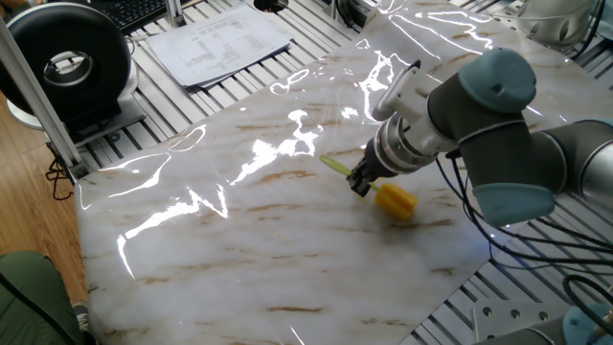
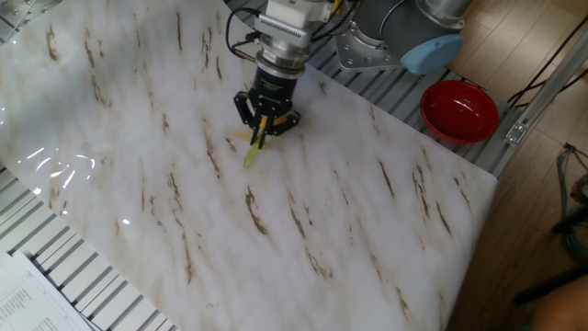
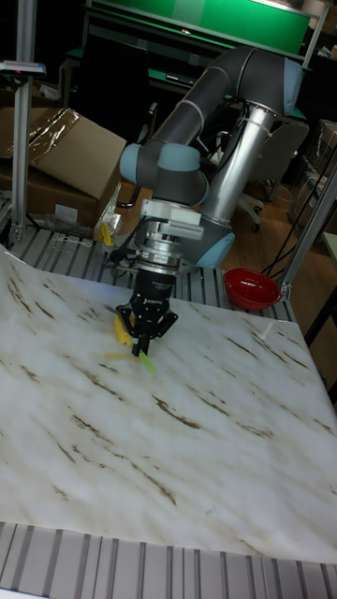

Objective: Scrub the table with a brush

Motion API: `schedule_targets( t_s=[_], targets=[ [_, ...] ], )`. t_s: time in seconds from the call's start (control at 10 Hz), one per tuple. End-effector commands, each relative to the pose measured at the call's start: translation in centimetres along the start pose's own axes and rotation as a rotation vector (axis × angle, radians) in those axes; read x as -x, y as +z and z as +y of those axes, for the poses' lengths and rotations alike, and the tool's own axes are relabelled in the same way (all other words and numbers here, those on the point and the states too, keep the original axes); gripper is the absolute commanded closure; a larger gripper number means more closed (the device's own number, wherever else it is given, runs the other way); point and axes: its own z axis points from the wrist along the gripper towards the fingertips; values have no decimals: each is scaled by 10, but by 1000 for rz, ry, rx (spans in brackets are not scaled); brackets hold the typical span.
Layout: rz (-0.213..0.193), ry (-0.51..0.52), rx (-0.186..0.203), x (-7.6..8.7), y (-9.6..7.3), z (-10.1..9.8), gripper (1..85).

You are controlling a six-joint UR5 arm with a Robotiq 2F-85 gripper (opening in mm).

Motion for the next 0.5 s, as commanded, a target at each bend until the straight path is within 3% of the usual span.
schedule_targets(
  t_s=[0.0, 0.2, 0.3, 0.4],
  targets=[
    [-4, -39, -40, 3, -2, -15, 843],
    [21, -44, -55, 8, -2, -18, 843],
    [44, -21, -40, 10, -1, -13, 843],
    [93, 21, -4, 5, -3, -2, 843]
  ],
)
